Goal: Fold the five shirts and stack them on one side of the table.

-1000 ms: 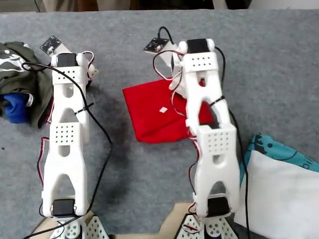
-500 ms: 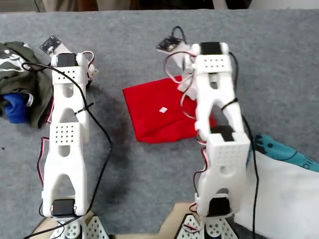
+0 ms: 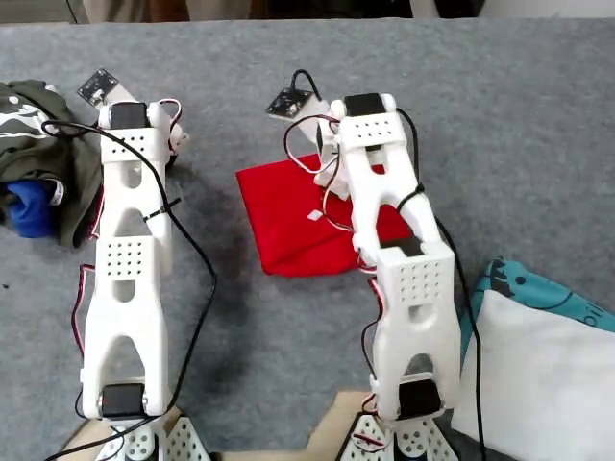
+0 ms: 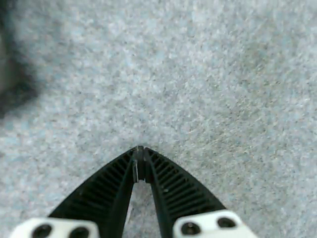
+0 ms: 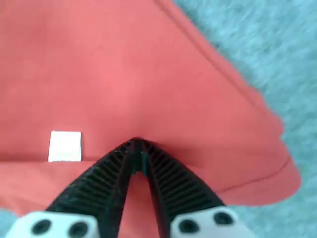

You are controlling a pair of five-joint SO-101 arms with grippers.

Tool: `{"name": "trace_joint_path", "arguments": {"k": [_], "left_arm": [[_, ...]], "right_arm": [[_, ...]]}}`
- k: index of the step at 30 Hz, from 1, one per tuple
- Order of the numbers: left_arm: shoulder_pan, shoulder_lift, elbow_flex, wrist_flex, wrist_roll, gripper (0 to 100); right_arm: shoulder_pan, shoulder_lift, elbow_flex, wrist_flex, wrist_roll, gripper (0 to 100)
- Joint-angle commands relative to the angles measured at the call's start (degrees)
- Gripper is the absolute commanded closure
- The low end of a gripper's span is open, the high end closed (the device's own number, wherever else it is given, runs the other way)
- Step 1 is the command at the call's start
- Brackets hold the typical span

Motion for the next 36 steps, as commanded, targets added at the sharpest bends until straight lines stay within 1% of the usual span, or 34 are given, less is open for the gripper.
{"name": "trace_joint_path", "arguments": {"k": [1,4,7,9,15,19,23,27,29,32,36], "left_arm": [[0.18,-0.75,-3.08,-0.97,0.18,98],[0.26,-0.75,-3.08,-0.97,0.18,98],[0.26,-0.75,-3.08,-0.97,0.18,98],[0.26,-0.75,-3.08,-0.97,0.18,98],[0.26,-0.75,-3.08,-0.97,0.18,98],[0.26,-0.75,-3.08,-0.97,0.18,98],[0.26,-0.75,-3.08,-0.97,0.18,98],[0.26,-0.75,-3.08,-0.97,0.18,98],[0.26,-0.75,-3.08,-0.97,0.18,98],[0.26,-0.75,-3.08,-0.97,0.18,98],[0.26,-0.75,-3.08,-0.97,0.18,98]], "right_arm": [[1.98,-0.31,-4.26,6.15,-0.62,99.3],[2.15,-0.31,-7.16,13.36,-0.79,99.3],[3.65,-1.19,-7.34,14.24,-3.60,99.3],[4.26,-2.68,-5.49,14.15,-3.96,99.3],[4.79,-8.13,6.73,14.15,-4.13,99.3],[5.32,-14.46,16.75,14.07,-5.54,99.3],[6.37,-20.44,23.69,13.71,-5.45,99.3],[8.66,-22.73,29.76,11.52,-5.36,99.3],[9.63,-22.46,32.40,8.70,-5.36,99.3],[10.07,-21.85,32.57,4.75,-5.36,99.3],[9.80,-21.76,23.96,4.31,-5.45,99.3]]}}
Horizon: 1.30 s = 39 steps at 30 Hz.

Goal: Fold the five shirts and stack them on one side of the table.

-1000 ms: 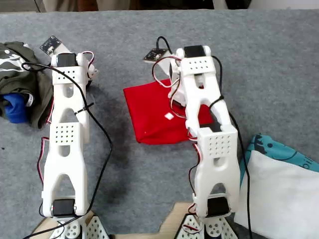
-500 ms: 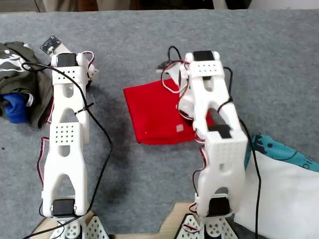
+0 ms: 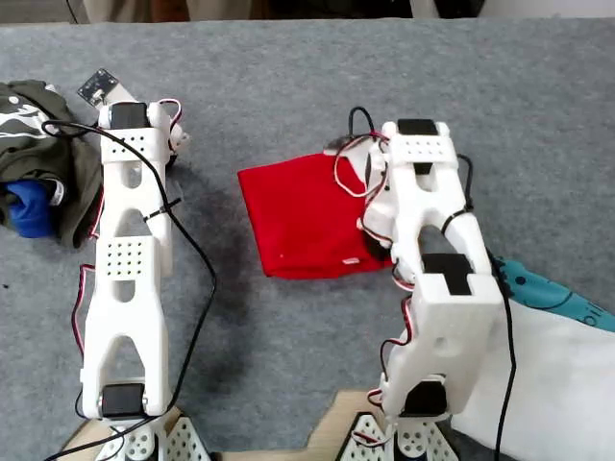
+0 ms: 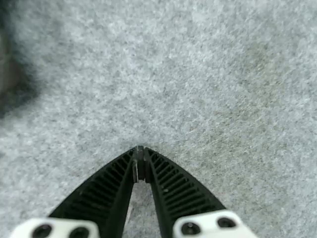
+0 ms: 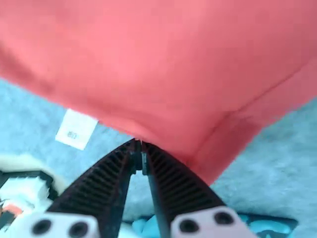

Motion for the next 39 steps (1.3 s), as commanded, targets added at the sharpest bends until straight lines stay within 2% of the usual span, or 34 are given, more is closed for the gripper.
{"name": "trace_joint_path", "arguments": {"k": [1,7,13,16,22,28,31,35,39], "left_arm": [[0.26,-0.75,-3.08,-0.97,0.18,98],[0.26,-0.75,-3.08,-0.97,0.18,98],[0.88,-0.75,-3.08,-1.85,0.18,98],[3.52,-1.01,-3.08,-1.85,-3.25,98],[12.31,-1.36,-3.08,0.00,-17.76,98],[18.20,-9.54,-2.99,9.41,-27.43,98],[19.08,-11.47,-0.26,9.41,-25.23,98],[20.22,-12.00,2.64,9.32,-20.13,98],[20.75,-12.35,2.81,9.32,-19.34,98]], "right_arm": [[0.92,-3.38,-10.07,0.09,-0.62,99.3],[-0.13,-3.56,-33.27,9.14,-3.52,99.3],[-2.77,-6.02,-35.47,8.70,-7.65,99.3],[-2.33,-3.03,-29.32,3.43,-13.45,99.3],[2.07,6.46,-24.48,-11.52,-24.44,99.3],[3.12,15.34,-24.57,-23.74,-26.29,99.0],[2.51,18.51,-25.98,-26.99,-26.20,99.0],[1.27,20.79,-31.16,-25.85,-25.58,99.0],[1.27,24.22,-36.26,-23.65,-24.09,99.0]]}}
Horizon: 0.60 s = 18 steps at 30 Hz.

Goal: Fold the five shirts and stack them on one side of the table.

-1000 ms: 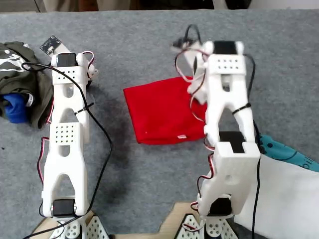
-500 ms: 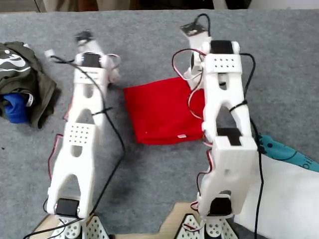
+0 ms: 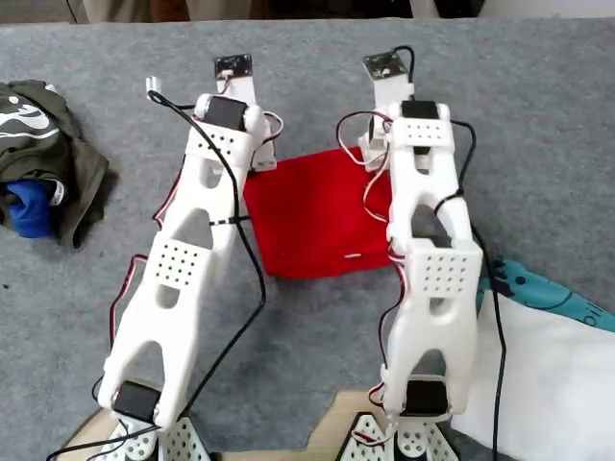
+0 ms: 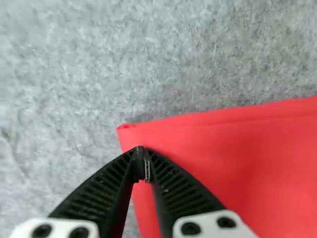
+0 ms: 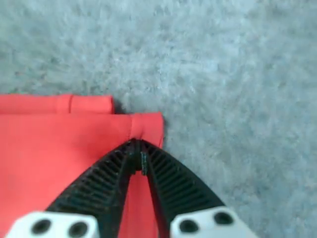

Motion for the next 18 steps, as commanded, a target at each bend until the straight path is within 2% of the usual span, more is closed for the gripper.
{"name": "trace_joint_path", "arguments": {"k": [1,6,12,15,18], "left_arm": [[0.62,-4.18,0.09,0.62,1.23,98],[0.00,-2.24,2.81,0.62,2.73,98],[-4.22,1.10,2.99,-2.20,5.54,98],[-5.10,1.98,3.08,-3.16,6.15,98],[-4.66,2.86,3.08,-4.04,6.42,98]], "right_arm": [[-0.75,1.27,-7.16,2.20,0.62,99.0],[-3.38,3.91,-15.69,14.07,8.00,99.3],[-1.36,4.18,-35.47,29.27,6.15,99.3],[-0.84,4.26,-44.70,33.67,6.59,99.3],[-0.84,3.38,-47.96,34.20,6.51,99.3]]}}
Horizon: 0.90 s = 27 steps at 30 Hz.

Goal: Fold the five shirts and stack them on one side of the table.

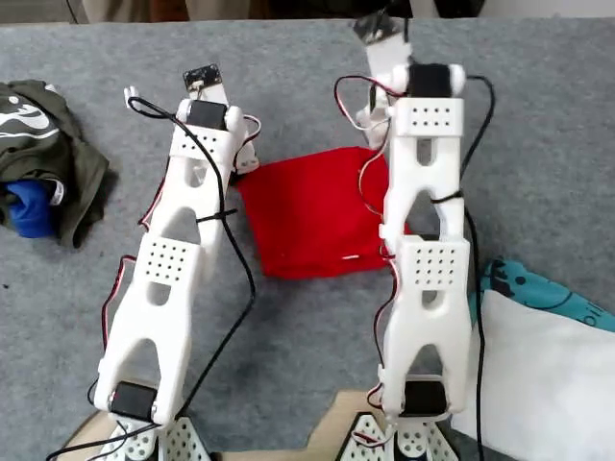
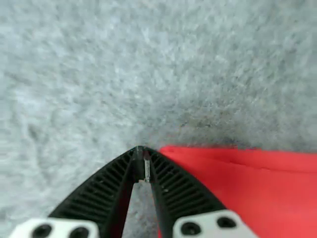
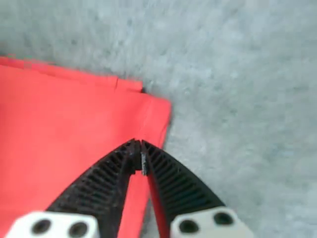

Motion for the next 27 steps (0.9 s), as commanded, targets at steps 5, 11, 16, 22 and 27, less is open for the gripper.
{"name": "trace_joint_path", "arguments": {"k": [5,11,16,22,27], "left_arm": [[0.00,-0.31,-0.18,-2.37,0.44,98],[-0.09,-0.31,-0.18,-2.90,0.44,98],[0.09,-0.22,0.00,-3.16,0.26,98],[-0.62,-0.22,0.26,-2.99,0.62,98],[-0.62,-0.13,0.35,-2.90,0.53,98]], "right_arm": [[0.92,-7.16,2.77,1.67,-0.09,99.4],[0.13,-26.33,37.67,1.23,0.09,99.4],[0.31,-36.88,66.77,-12.66,0.18,99.4],[0.31,-38.64,85.76,-22.68,2.11,99.4],[4.26,-38.55,92.18,-28.84,2.55,99.4]]}}
